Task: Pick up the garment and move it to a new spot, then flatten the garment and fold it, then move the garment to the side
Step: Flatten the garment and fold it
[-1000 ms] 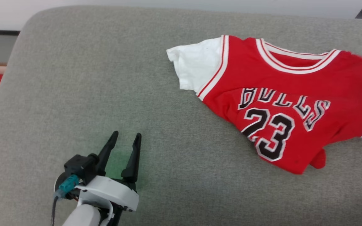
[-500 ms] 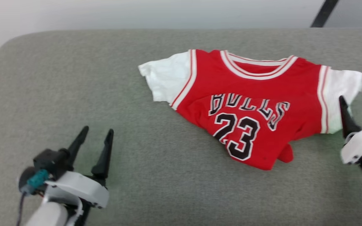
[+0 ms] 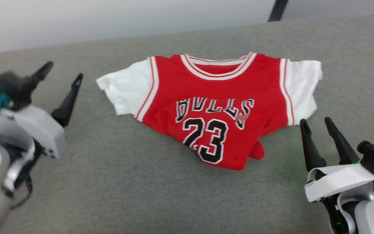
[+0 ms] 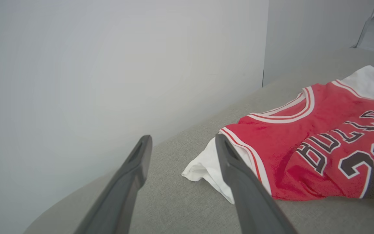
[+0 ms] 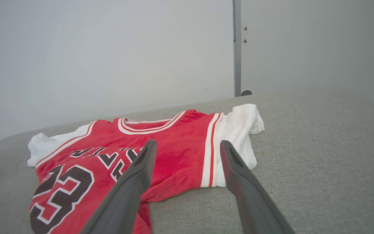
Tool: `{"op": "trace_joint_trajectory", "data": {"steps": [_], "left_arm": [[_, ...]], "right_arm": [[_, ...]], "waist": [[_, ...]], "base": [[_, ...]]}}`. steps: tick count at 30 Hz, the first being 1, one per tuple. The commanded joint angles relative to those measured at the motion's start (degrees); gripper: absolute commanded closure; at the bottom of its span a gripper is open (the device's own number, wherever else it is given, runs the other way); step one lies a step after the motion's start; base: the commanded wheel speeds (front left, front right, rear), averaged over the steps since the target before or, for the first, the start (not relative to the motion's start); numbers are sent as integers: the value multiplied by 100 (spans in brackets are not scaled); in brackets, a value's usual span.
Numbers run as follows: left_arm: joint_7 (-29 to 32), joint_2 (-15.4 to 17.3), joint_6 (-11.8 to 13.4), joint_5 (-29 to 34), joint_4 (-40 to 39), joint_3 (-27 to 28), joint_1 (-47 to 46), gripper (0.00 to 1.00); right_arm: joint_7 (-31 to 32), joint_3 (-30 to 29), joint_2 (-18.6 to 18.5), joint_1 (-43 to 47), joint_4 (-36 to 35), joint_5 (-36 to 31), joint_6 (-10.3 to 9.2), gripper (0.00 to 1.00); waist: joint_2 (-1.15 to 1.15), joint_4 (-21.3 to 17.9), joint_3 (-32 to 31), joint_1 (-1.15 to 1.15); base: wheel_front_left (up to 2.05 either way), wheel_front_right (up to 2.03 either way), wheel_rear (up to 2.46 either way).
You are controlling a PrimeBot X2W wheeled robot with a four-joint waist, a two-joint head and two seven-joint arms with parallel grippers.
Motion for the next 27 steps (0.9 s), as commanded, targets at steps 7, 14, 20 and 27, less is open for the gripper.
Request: {"op": "trace_joint_trajectory", "data": {"steps": [7, 14, 20, 27], "left_arm": [[1342, 213, -542, -338, 759, -594, -1546, 0], [2474, 757, -592, -1189, 1563, -1903, -3044, 0], [3363, 1227, -594, -2304, 2107, -2715, -3749, 0], [3607, 1656, -595, -2740, 2560, -3203, -4173, 0]], "right_arm": [[-38, 186, 188, 38, -319, -35, -8, 0], [-154, 468, 235, -160, -436, 31, -8, 0], [-243, 749, 268, -294, -460, 117, -8, 0], [-252, 1063, 282, -386, -555, 114, -8, 0]], "waist": [[0, -829, 574, 0], [0, -1313, 1190, 0], [0, -1709, 1494, 0], [0, -2024, 1719, 0]], "base": [[0, 0, 0], [0, 0, 0], [0, 0, 0], [0, 0, 0]]}}
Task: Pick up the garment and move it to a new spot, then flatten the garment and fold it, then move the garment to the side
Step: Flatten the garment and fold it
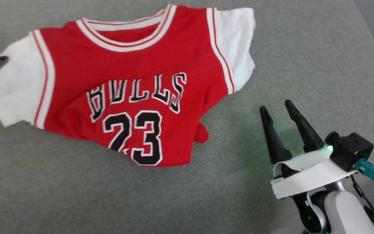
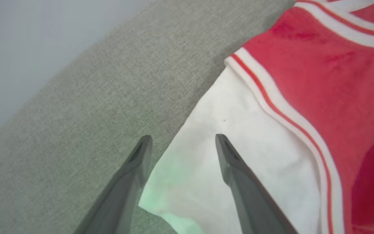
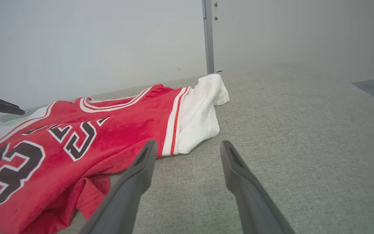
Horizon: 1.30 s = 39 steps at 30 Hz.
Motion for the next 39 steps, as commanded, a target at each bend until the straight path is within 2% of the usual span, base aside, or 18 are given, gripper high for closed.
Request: {"op": "trace_joint_trajectory", "data": {"steps": [1, 7, 14, 20, 21, 22, 23, 26, 29, 33, 36, 39], "left_arm": [[52, 93, -13, -93, 113, -111, -123, 0], [473, 155, -13, -525, 481, -432, -209, 0], [1528, -136, -15, -1316, 858, -568, -190, 0], [1621, -311, -22, -1486, 565, -742, -303, 0], [1551, -332, -23, -1468, 497, -778, -318, 9], [1516, -357, -23, -1487, 446, -816, -316, 58], [1494, -380, -24, -1512, 424, -856, -316, 100], [1389, -446, -23, -1507, 401, -947, -399, 100], [1260, -505, -21, -1485, 396, -998, -591, 100], [1177, -610, -20, -1511, 356, -1124, -822, 100], [1102, -693, -14, -1522, 311, -1197, -1051, 100], [1020, -750, -1, -1545, 285, -1304, -1215, 100]], "right_arm": [[-3, 100, 22, -155, -95, -27, -8, 0], [48, 108, 21, -173, -365, -69, -8, 0], [156, -49, 22, -154, -533, -104, -8, 0], [229, -62, 25, -266, -602, -88, -8, 0], [260, -36, 2, -305, -604, -81, -8, 0], [276, -14, -52, -370, -597, -106, -8, 0], [308, 7, -101, -449, -597, -114, -8, 0], [527, 185, -390, -754, -599, -165, -8, 0], [920, 328, -874, -1305, -581, -170, -8, 0], [1755, 501, -1507, -2217, -243, 252, -8, 0], [2532, 776, -1904, -2973, 199, 740, -7, 0], [3031, 943, -2297, -3741, 689, 1126, -8, 0]], "waist": [[0, -332, 343, 0], [0, -371, 458, 0], [0, -199, 457, 0], [0, -138, 556, 0], [0, -127, 580, 0], [0, -118, 594, 0], [0, -103, 609, 0], [0, -14, 696, 0], [0, 96, 812, 0], [0, 276, 948, 0], [0, 442, 1108, 0], [0, 594, 1238, 0]], "base": [[0, 0, 0], [0, 0, 0], [0, 0, 0], [0, 0, 0], [0, 0, 0], [0, 0, 0], [0, 0, 0], [0, 0, 0], [0, 0, 0], [0, 0, 0], [0, 0, 0], [0, 0, 0]]}}
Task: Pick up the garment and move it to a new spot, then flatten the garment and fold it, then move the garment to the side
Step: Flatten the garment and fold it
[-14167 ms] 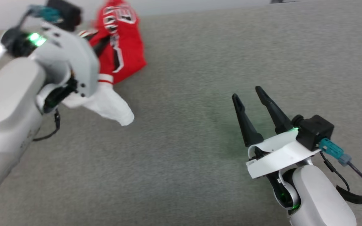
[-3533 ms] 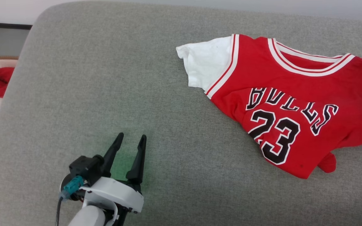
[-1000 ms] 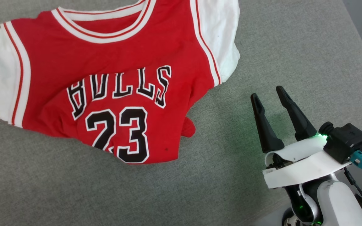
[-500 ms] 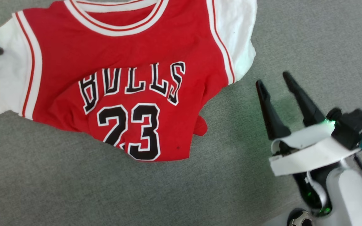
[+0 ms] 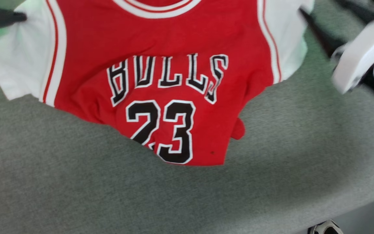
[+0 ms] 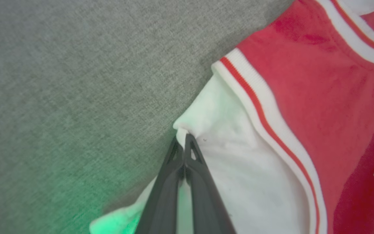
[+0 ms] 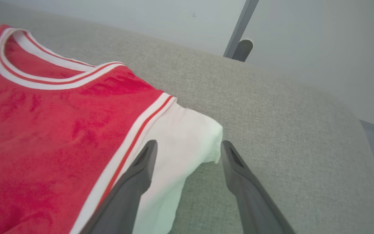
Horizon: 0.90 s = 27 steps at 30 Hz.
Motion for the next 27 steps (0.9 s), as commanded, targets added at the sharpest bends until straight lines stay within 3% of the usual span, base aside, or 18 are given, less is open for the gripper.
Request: {"op": "trace_joint_trajectory", "data": {"steps": [1, 4, 10, 14, 18, 19, 20, 21, 27], "left_arm": [[-21, -270, 14, -33, 57, -361, 276, 100], [-71, -291, 16, -59, 33, -438, 190, 100], [-214, -301, 40, -143, 5, -699, -4, 100], [-296, -323, 42, -221, -16, -881, -68, 100], [-369, -331, 42, -293, -78, -1051, -163, 100], [-390, -332, 42, -301, -85, -1085, -193, 100], [-422, -339, 42, -305, -96, -1115, -227, 100], [-476, -353, 42, -326, -99, -1134, -248, 100], [-1053, -596, 33, -677, -101, -1064, -176, 100]], "right_arm": [[278, 147, -197, -548, 334, 282, -8, 0], [518, 225, -240, -967, 683, 595, -8, 0], [1207, 1076, -515, -1862, 1464, 1157, -8, 0], [1730, 1758, -712, -1980, 1746, 1607, -8, 0], [1710, 2242, -869, -2042, 1851, 1936, -7, 4], [1659, 2324, -885, -2069, 1859, 1991, -7, 51], [1590, 2377, -900, -2110, 1907, 2051, -7, 69], [1531, 2410, -903, -2147, 1967, 2110, -8, 100], [889, 2425, -1075, -2347, 2230, 2312, -14, 100]], "waist": [[0, 285, 268, 0], [0, 367, 352, 0], [0, 550, 528, 0], [0, 589, 567, 0], [0, 586, 607, 0], [0, 580, 614, 0], [0, 575, 616, 0], [0, 575, 611, 0], [0, 730, 355, 0]], "base": [[0, 0, 0], [0, 0, 0], [0, 0, 0], [0, 0, 0], [0, 0, 0], [0, 0, 0], [0, 0, 0], [0, 0, 0], [0, 0, 0]]}}
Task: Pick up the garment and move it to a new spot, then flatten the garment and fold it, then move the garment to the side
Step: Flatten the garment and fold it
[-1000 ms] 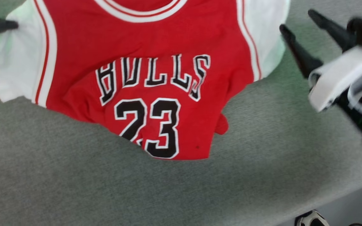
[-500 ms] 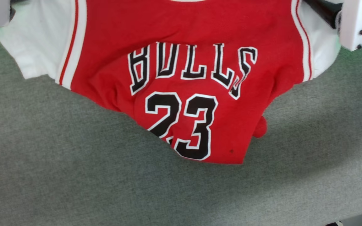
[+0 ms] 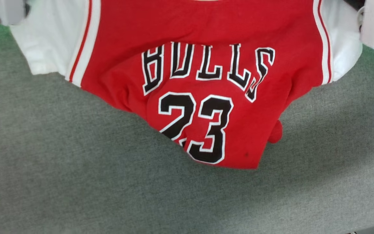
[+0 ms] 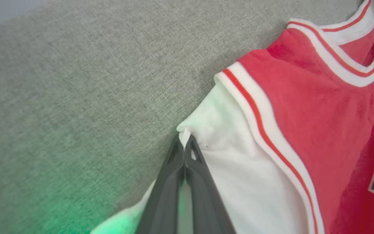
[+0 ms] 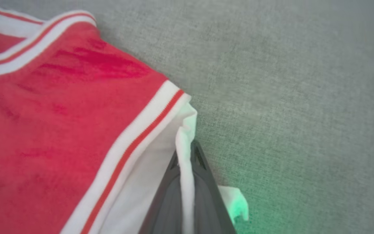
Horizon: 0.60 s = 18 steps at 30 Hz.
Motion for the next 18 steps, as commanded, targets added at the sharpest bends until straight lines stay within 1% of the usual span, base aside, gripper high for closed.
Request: {"op": "trace_joint_trajectory", "data": {"steps": [1, 5, 6, 9, 11, 14, 18], "left_arm": [[-181, -306, 49, -57, 126, -282, 573, 100], [-894, -578, 31, -328, 119, -70, 659, 100], [-1092, -598, 31, -405, 115, 13, 679, 100], [-1572, -623, 37, -782, 154, 352, 763, 100], [-1813, -684, 36, -913, 112, 490, 841, 100], [-2319, -769, 36, -897, 105, 714, 786, 100], [-3073, -897, 36, -616, 349, 893, 596, 100]], "right_arm": [[-183, -11, -76, 140, 268, 71, -22, 100], [-817, -213, -169, -3, 478, 112, -16, 100], [-1003, -268, -154, -46, 547, 88, -15, 100], [-1369, -421, -15, -151, 976, -40, -15, 100], [-1573, -506, 111, -294, 1276, -173, -15, 100], [-2019, -784, 326, -583, 1810, -388, -15, 100], [-2607, -1144, 624, -1110, 2514, -717, -15, 100]], "waist": [[0, 174, -230, 0], [0, 490, -606, 0], [0, 567, -702, 0], [0, 778, -994, 0], [0, 909, -1137, 0], [0, 1099, -1247, 0], [0, 1296, -1273, 0]], "base": [[0, 0, 0], [0, 0, 0], [0, 0, 0], [0, 0, 0], [0, 0, 0], [0, 0, 0], [0, 0, 0]]}}
